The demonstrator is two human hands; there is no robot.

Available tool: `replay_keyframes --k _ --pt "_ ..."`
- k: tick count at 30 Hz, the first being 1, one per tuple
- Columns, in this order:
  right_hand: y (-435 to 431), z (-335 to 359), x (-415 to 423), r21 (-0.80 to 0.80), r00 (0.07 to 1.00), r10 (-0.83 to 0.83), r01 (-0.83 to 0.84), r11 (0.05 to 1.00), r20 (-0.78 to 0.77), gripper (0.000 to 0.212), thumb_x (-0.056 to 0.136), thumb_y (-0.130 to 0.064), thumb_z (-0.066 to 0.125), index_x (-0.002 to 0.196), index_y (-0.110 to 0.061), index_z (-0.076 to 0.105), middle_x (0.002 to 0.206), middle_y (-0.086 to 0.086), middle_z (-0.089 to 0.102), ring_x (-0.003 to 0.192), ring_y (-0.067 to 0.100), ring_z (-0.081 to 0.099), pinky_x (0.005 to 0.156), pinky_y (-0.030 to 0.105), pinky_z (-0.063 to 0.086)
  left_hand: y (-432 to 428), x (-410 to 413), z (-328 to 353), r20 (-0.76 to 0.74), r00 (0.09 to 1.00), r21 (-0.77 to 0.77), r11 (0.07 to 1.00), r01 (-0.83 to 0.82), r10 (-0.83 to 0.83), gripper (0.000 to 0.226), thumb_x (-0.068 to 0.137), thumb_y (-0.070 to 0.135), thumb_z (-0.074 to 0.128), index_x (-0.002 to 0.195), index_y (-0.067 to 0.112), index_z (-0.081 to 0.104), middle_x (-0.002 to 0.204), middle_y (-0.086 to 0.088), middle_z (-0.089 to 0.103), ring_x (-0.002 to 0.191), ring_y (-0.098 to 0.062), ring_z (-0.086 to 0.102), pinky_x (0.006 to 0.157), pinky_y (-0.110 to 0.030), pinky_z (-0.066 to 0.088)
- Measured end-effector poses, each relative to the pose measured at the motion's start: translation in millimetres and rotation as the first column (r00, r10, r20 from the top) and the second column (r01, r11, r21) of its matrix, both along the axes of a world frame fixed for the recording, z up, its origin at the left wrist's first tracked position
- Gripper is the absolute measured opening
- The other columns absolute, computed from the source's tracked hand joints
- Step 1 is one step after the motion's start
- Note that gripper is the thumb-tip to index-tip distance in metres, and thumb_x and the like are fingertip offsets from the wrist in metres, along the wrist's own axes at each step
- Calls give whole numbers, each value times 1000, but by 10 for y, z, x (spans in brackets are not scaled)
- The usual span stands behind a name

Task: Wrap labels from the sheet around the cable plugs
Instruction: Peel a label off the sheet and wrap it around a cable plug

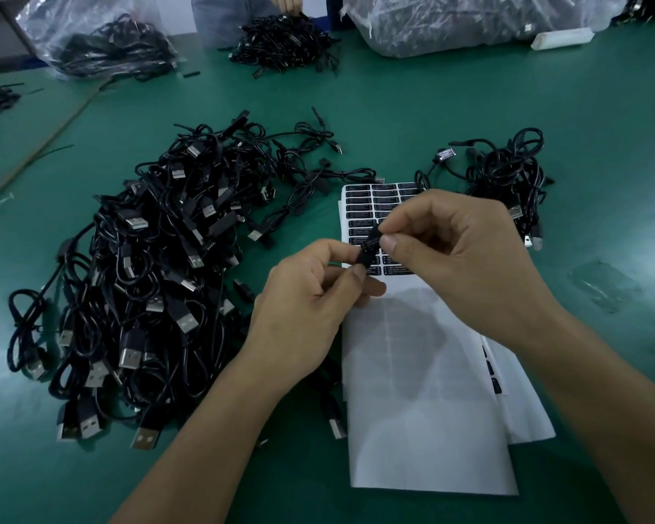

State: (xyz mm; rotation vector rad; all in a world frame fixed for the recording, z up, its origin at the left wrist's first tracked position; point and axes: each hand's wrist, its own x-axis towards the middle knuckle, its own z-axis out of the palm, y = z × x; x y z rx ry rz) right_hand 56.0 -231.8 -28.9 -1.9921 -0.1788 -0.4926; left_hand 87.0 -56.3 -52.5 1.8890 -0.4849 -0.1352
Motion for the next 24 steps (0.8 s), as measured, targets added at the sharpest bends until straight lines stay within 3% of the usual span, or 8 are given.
replay_keyframes --k 7,15,20,24 --pt "-3 18 -8 -53 999 6 -9 999 -45 24 88 -12 74 84 -35 68 78 -16 70 71 7 66 67 21 54 -6 -8 12 -2 1000 2 1000 9 -9 13 88 36 56 97 31 64 82 15 78 79 -9 74 90 -49 56" --pt "-37 34 -1 -101 996 5 -13 995 -84 24 87 -12 74 82 -35 69 78 -15 71 69 4 65 67 21 54 1 -2 15 -4 1000 22 1000 8 -8 15 87 37 55 93 38 69 80 14 77 80 -10 74 90 -50 56" --pt "-43 29 7 -106 994 28 -39 994 -106 24 88 -13 74 83 -36 69 78 -16 71 71 3 66 69 17 52 -1 9 11 -4 1000 39 999 15 -15 19 86 38 55 95 51 66 79 14 77 80 -12 74 89 -50 56" --pt "-44 34 11 -104 993 29 -41 994 -111 23 87 -12 75 83 -35 70 77 -16 71 71 1 65 68 14 50 6 9 10 -6 1000 32 999 19 -19 19 86 37 56 96 49 67 80 14 77 78 -11 74 90 -50 56"
